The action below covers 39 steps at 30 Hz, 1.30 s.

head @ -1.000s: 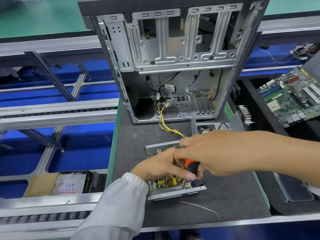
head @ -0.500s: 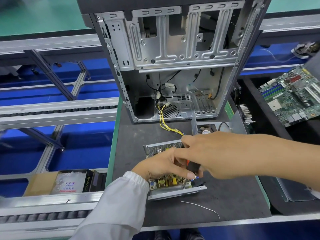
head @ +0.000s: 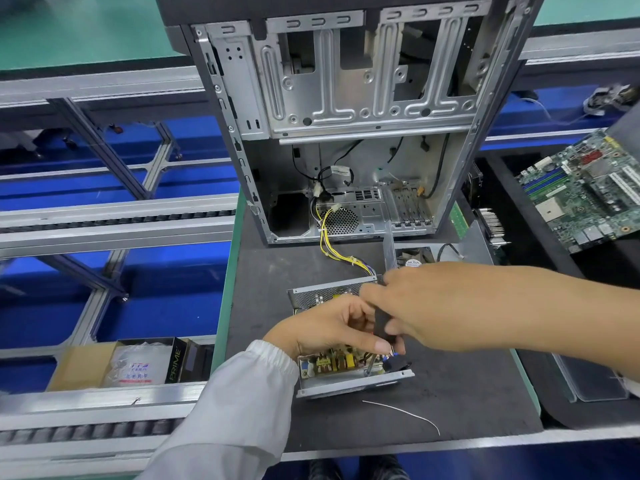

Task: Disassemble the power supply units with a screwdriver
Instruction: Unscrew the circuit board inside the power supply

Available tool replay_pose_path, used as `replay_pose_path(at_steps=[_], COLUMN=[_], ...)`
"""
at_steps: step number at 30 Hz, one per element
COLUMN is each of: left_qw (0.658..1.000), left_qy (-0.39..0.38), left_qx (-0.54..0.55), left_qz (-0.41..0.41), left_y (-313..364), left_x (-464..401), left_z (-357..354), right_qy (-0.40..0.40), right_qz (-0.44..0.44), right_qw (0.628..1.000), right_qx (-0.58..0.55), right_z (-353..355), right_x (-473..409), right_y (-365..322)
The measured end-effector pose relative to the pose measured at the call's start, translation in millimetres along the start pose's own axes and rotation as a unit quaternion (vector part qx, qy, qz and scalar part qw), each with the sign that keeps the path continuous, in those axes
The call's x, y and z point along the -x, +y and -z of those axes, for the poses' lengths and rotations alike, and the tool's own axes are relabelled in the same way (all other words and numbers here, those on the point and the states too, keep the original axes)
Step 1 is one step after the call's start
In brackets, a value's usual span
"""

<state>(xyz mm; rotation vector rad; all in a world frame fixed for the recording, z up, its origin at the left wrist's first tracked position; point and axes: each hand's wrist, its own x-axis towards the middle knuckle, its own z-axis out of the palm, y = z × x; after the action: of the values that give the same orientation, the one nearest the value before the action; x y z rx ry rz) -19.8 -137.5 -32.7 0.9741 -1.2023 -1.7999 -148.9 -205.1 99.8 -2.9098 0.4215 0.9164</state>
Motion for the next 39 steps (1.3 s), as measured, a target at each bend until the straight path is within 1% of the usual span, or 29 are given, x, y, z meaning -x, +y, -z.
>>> replay_pose_path(at_steps=[2, 5, 7, 9, 10, 12, 15, 16, 18, 19, 21, 23, 25, 27, 29, 32, 35, 39], left_qw=[1.0, 1.0, 0.999, 0.998, 0.998, 0.999, 1.0, 1.0, 1.0, 1.0, 1.0, 1.0, 0.999, 0.999, 0.999, 0.999, 0.999, 0.998], left_qy=[0.001, 0.026, 0.017, 0.013, 0.012, 0.014, 0.024, 0.028, 0.018, 0.01, 0.007, 0.009, 0.007, 0.012, 0.01, 0.004, 0.024, 0.035], left_qx=[0.007, -0.006, -0.03, -0.056, -0.054, -0.039, -0.011, -0.007, 0.002, 0.005, 0.004, -0.022, -0.045, -0.047, -0.042, -0.035, -0.026, -0.053], left_qz=[0.005, 0.007, 0.007, 0.006, 0.006, 0.002, -0.002, 0.0, 0.004, 0.005, -0.001, -0.001, 0.001, 0.008, 0.013, 0.016, 0.024, 0.024], left_y=[0.7, -1.4, -4.5, -3.2, -2.1, -0.1, -4.0, -3.9, -2.7, -1.2, -1.2, -5.5, -10.1, -9.6, -8.0, -9.5, -6.0, -2.0], left_x=[0.7, 0.5, -0.5, 0.3, 0.4, 0.2, -0.6, -0.1, 0.7, 1.6, 1.8, -0.8, -2.4, -2.3, -2.7, 0.0, 6.4, 15.6], left_z=[-2.1, -5.7, -3.3, -1.8, -1.4, -1.8, -1.5, -1.5, -1.5, -1.9, -2.3, -0.1, 3.2, 4.6, 5.3, 5.8, 10.5, 22.4], right_qy=[-0.04, -0.056, -0.039, 0.002, 0.023, 0.042, 0.031, 0.025, -0.018, -0.037, -0.05, -0.027, 0.019, 0.044, 0.039, 0.027, -0.002, 0.011], right_qz=[0.021, 0.028, -0.007, -0.053, -0.061, -0.055, -0.02, -0.001, 0.034, 0.046, 0.047, 0.012, -0.038, -0.054, -0.051, -0.03, 0.001, 0.025], right_qw=[0.999, 0.996, 0.996, 0.997, 0.998, 0.998, 0.999, 1.0, 0.999, 0.998, 0.995, 0.994, 0.997, 0.998, 0.998, 0.999, 1.0, 1.0], right_qx=[-0.004, -0.063, -0.086, -0.047, -0.025, -0.008, -0.005, -0.005, -0.003, -0.015, -0.07, -0.108, -0.063, -0.012, 0.006, 0.0, -0.017, -0.01], right_z=[1.2, 4.8, 7.0, 7.4, 6.6, 2.0, -3.0, -3.0, -1.9, -0.8, 2.6, 3.4, 2.3, 1.1, -1.5, -1.4, -2.5, 0.6], right_x=[1.4, 2.7, 3.9, 3.1, 1.7, -1.7, -1.9, -0.1, 2.1, 2.1, 1.8, 0.7, -1.5, -3.6, -5.9, -5.0, -4.1, -2.6], right_y=[0.8, 2.4, 1.7, -1.2, -3.2, -6.1, -4.6, -2.7, 0.9, 2.5, 3.1, 2.2, 0.7, -2.1, -3.0, -1.6, 0.1, -2.9])
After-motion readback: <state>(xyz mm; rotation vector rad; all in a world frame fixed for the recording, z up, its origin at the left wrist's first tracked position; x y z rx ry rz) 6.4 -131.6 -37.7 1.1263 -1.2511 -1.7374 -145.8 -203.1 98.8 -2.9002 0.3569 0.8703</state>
